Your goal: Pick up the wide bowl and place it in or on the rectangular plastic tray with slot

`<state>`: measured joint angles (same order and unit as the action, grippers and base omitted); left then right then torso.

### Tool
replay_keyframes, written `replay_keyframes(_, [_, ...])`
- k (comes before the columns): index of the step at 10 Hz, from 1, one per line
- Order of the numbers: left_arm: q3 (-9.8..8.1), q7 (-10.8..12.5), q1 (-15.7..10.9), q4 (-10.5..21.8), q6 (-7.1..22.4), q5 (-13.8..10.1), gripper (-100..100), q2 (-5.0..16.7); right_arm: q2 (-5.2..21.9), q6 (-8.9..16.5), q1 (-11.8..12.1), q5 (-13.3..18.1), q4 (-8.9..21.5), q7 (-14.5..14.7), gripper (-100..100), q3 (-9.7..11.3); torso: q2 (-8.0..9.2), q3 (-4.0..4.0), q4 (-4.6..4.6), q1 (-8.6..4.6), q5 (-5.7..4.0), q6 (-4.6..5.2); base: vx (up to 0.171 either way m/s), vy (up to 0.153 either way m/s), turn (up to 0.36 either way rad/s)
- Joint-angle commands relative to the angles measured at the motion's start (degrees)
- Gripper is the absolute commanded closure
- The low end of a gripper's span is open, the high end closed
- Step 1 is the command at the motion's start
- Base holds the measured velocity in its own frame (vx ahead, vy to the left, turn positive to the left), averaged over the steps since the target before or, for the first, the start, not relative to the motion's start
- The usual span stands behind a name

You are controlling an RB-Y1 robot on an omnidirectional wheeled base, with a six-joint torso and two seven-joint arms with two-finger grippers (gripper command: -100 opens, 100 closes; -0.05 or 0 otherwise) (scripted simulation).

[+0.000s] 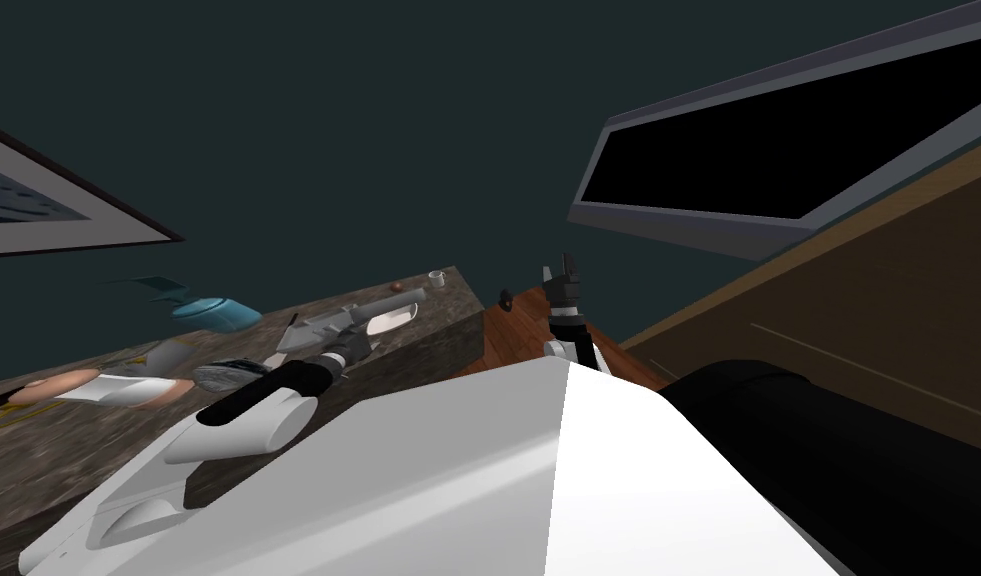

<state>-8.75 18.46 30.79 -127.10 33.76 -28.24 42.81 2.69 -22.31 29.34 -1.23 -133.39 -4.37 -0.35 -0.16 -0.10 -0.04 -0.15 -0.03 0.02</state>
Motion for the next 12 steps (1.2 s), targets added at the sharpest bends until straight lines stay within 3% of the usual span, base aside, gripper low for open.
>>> replay_keyframes(1, [-0.58,0.84,-0.45,0.73,2.86,-1.69,-100,1.03,0.00,0.00,0.00,0.00,0.00,0.00,0,0.00,0.00,0.00,0.00,0.00,0.00,0.00,0.050,-0.046,0.009])
replay_keyframes(2, [-0.58,0.84,-0.45,0.73,3.58,-1.69,-100,1.03,0.00,0.00,0.00,0.00,0.00,0.00,0,0.00,-0.03,-0.02,0.00,-0.01,0.00,0.00,0.046,-0.048,0.006])
replay_keyframes(3, [-1.22,1.57,-0.92,1.49,5.87,-3.36,-100,2.11,0.00,0.00,0.00,0.00,0.00,0.00,0,0.00,-0.02,-0.01,-0.01,-0.01,0.00,0.00,0.056,-0.057,0.011])
replay_keyframes(4, [-1.22,1.57,-0.92,1.49,6.26,-3.36,-100,2.11,0.00,0.00,0.00,0.00,0.00,0.00,0,0.00,-0.06,-0.03,-0.01,-0.04,-0.01,0.00,0.045,-0.045,0.006])
replay_keyframes(9, [-3.06,3.58,-2.29,3.66,13.56,-8.12,-100,5.06,0.00,0.00,0.00,0.00,0.00,0.00,0,0.00,-0.01,-0.01,0.00,-0.01,-0.01,0.00,0.050,-0.050,0.004])
replay_keyframes(10, [-3.06,3.58,-2.29,3.66,13.75,-8.12,-100,5.06,0.00,0.00,0.00,0.00,0.00,0.00,0,0.00,-0.03,-0.02,-0.01,-0.03,-0.01,0.00,0.038,-0.044,0.005])
replay_keyframes(12, [-4.15,4.75,-3.08,4.89,17.56,-10.95,-100,6.71,0.00,0.00,0.00,0.00,0.00,0.00,0,0.00,-0.01,-0.01,0.00,-0.02,-0.01,0.00,0.049,-0.061,0.002])
